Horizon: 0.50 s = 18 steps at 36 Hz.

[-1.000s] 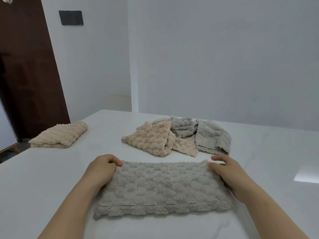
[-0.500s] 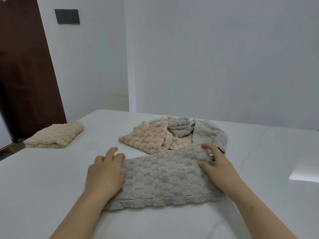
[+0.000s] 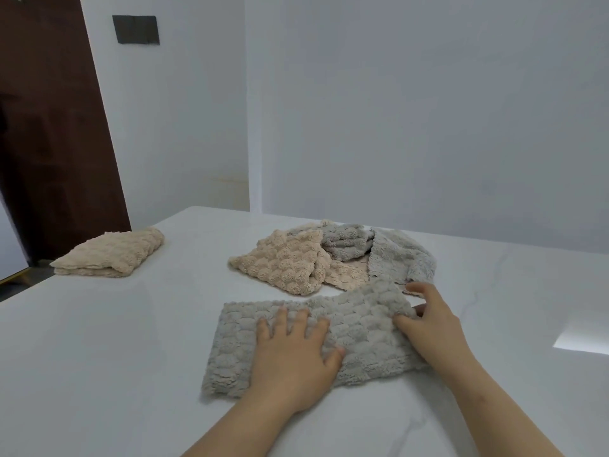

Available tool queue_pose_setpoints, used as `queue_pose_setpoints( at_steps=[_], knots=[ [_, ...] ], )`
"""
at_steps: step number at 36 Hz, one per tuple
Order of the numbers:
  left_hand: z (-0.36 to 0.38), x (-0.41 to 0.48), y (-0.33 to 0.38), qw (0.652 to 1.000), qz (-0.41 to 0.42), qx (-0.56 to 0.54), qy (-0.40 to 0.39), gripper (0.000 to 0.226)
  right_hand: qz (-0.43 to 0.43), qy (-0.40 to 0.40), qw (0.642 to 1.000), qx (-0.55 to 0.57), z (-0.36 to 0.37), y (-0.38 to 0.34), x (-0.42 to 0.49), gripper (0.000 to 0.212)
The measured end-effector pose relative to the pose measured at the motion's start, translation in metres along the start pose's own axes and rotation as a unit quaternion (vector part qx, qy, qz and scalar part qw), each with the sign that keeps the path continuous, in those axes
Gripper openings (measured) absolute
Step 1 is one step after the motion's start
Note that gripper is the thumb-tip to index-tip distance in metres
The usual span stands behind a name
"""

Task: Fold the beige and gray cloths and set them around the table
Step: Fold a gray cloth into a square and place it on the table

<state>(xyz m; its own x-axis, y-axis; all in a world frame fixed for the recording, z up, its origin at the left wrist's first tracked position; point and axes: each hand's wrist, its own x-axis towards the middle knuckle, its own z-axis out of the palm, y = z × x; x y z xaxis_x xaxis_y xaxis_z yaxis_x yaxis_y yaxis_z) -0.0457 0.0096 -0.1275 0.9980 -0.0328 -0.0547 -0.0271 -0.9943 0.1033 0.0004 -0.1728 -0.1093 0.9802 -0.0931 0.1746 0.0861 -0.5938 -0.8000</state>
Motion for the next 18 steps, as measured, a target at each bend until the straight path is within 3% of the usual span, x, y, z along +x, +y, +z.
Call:
queue_pose_setpoints(
  at_steps=[6, 9, 14, 18],
  knots=[
    [0.003, 0.008, 0.012, 0.999, -0.023, -0.011, 0.02, 0.059, 0.078, -0.029, 0.993, -0.087, -0.004, 0.005, -0.003, 0.046],
    [0.004, 0.008, 0.012, 0.999, -0.023, -0.019, 0.021, 0.059, 0.101, -0.05, 0.989, -0.1, -0.009, 0.004, -0.006, 0.035],
    [-0.002, 0.004, -0.003, 0.989, 0.036, -0.128, 0.067, 0.058, 0.074, 0.017, 0.995, 0.064, -0.003, 0.008, -0.011, 0.029],
    [-0.018, -0.006, -0.035, 0.966, 0.069, -0.186, 0.164, 0.047, 0.084, 0.056, 0.967, 0.232, 0.008, 0.004, -0.012, 0.031]
  ],
)
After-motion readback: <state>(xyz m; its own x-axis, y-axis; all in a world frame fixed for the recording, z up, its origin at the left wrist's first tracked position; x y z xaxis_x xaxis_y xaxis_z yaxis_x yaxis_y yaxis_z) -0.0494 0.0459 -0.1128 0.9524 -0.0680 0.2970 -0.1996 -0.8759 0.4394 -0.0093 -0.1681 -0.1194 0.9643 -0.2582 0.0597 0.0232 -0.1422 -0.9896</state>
